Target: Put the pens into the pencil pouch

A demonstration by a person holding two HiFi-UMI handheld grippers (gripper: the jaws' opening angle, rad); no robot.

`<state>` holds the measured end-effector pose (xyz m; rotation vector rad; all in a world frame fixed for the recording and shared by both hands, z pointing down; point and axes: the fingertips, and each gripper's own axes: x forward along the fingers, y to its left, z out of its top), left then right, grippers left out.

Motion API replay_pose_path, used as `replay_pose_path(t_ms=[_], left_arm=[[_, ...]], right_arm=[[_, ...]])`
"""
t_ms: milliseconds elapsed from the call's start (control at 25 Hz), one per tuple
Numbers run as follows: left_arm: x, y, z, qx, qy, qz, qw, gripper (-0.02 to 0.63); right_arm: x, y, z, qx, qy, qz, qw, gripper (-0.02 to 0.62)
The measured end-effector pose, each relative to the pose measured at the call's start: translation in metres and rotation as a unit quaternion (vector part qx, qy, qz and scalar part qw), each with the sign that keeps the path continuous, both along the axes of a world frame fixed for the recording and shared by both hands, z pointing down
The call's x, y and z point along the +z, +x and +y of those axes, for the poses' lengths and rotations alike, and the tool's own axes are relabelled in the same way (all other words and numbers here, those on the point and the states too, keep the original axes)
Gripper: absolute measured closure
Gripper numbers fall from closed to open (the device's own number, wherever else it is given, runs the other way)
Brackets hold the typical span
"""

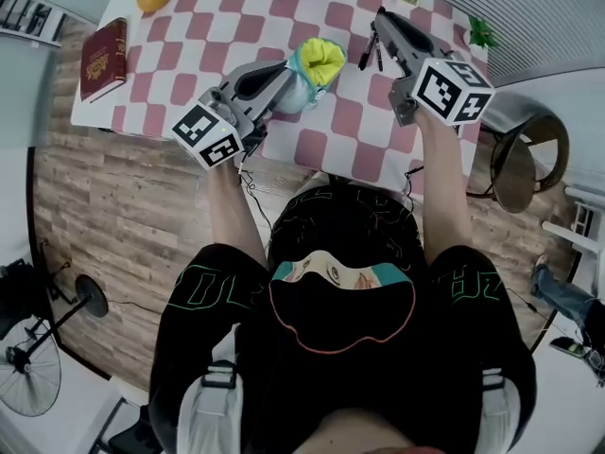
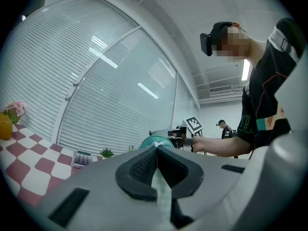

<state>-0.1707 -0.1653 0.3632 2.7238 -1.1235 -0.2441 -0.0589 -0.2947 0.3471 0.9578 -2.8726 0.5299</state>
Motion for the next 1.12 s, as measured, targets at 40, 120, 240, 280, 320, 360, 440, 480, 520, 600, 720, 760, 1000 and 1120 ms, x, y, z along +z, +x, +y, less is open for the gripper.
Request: replay_pose_path(t_ms=[40, 120, 240, 280, 320, 360, 440, 480, 520, 600, 720, 760, 1000, 1120], left_arm=[[0.001, 0.003, -0.002, 0.003, -0.002, -0.007, 1.0000, 0.606], [0.003, 0.010, -0.007, 0.008, -0.007, -0.019, 0.9998, 0.606], [0.004, 0.018, -0.014, 0.012, -0.008, -0.026, 0.9996, 0.606], [0.005, 0.021, -0.016, 0.014, -0.008, -0.029, 0.9995, 0.606], [0.005, 0.025, -0.019, 0.016, -0.009, -0.030, 0.9994, 0.606], [0.006, 0.028, -0.021, 0.018, -0.011, -0.031, 0.9993, 0.606], [0.006, 0.034, -0.026, 0.017, -0.013, -0.032, 0.9993, 0.606], [0.006, 0.036, -0.029, 0.015, -0.014, -0.030, 0.9993, 0.606], [0.006, 0.038, -0.031, 0.013, -0.014, -0.028, 0.9994, 0.606], [0.005, 0.043, -0.036, 0.010, -0.015, -0.027, 0.9995, 0.606], [0.003, 0.047, -0.039, 0.012, -0.015, -0.027, 0.9995, 0.606], [0.001, 0.048, -0.040, 0.012, -0.014, -0.024, 0.9995, 0.606], [-0.010, 0.060, -0.046, 0.017, -0.005, -0.007, 0.9998, 0.606], [-0.014, 0.066, -0.048, 0.023, 0.000, 0.000, 0.9997, 0.606]], right_arm=[[-0.007, 0.003, -0.001, 0.004, 0.006, -0.007, 1.000, 0.535], [-0.023, 0.010, -0.002, 0.011, 0.019, -0.024, 0.999, 0.535], [-0.052, 0.018, -0.001, 0.016, 0.042, -0.051, 0.998, 0.535], [-0.061, 0.020, 0.000, 0.017, 0.050, -0.058, 0.997, 0.535], [-0.069, 0.022, 0.001, 0.017, 0.057, -0.064, 0.996, 0.535], [-0.076, 0.022, 0.003, 0.015, 0.064, -0.069, 0.995, 0.535], [-0.087, 0.021, 0.006, 0.010, 0.076, -0.076, 0.994, 0.535], [-0.092, 0.020, 0.008, 0.008, 0.080, -0.080, 0.994, 0.535], [-0.095, 0.018, 0.010, 0.005, 0.083, -0.083, 0.993, 0.535], [-0.102, 0.017, 0.014, 0.002, 0.088, -0.090, 0.992, 0.535], [-0.108, 0.016, 0.018, 0.001, 0.093, -0.091, 0.992, 0.535], [-0.108, 0.015, 0.019, 0.000, 0.093, -0.091, 0.991, 0.535], [-0.089, 0.004, 0.018, -0.010, 0.081, -0.081, 0.993, 0.535], [-0.077, 0.006, 0.016, -0.006, 0.075, -0.089, 0.993, 0.535]])
